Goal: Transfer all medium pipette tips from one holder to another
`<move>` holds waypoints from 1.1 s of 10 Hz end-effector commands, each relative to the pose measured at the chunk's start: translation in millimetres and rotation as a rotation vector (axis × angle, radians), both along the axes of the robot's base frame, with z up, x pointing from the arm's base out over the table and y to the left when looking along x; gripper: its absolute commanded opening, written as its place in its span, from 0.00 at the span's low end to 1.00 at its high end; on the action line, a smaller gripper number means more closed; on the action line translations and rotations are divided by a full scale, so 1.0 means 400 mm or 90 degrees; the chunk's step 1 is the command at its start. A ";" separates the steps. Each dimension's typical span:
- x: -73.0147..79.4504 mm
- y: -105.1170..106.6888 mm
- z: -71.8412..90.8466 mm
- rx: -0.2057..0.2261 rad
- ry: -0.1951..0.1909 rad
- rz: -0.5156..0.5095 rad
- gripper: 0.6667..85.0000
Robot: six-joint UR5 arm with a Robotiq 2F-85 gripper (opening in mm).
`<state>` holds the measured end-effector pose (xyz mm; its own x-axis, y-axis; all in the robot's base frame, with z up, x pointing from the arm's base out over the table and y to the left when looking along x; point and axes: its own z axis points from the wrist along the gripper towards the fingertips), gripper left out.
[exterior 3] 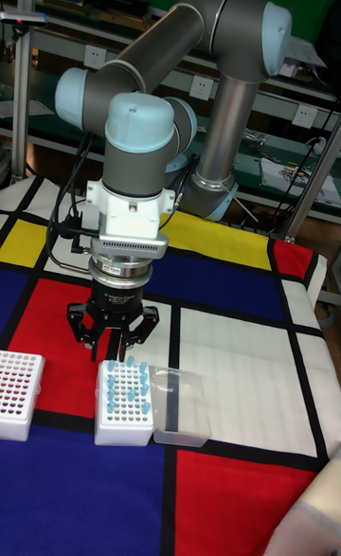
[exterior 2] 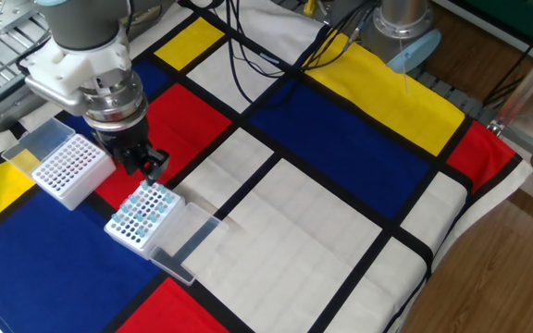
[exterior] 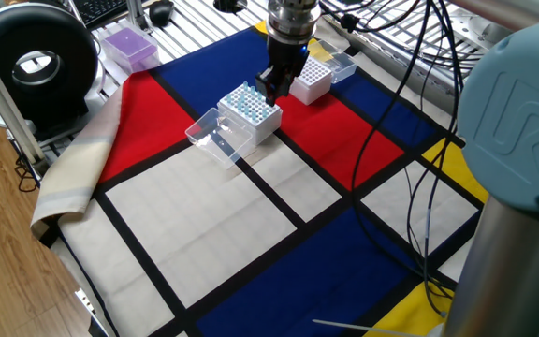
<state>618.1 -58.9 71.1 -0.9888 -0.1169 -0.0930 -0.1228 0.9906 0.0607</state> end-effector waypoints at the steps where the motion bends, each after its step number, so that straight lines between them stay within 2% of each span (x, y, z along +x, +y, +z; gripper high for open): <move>1: 0.005 0.010 -0.003 0.013 -0.001 -0.011 0.50; 11: 0.004 0.020 -0.016 0.019 0.003 -0.029 0.41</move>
<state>619.0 -53.2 64.1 -0.9925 -0.0844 -0.0888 -0.0914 0.9928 0.0779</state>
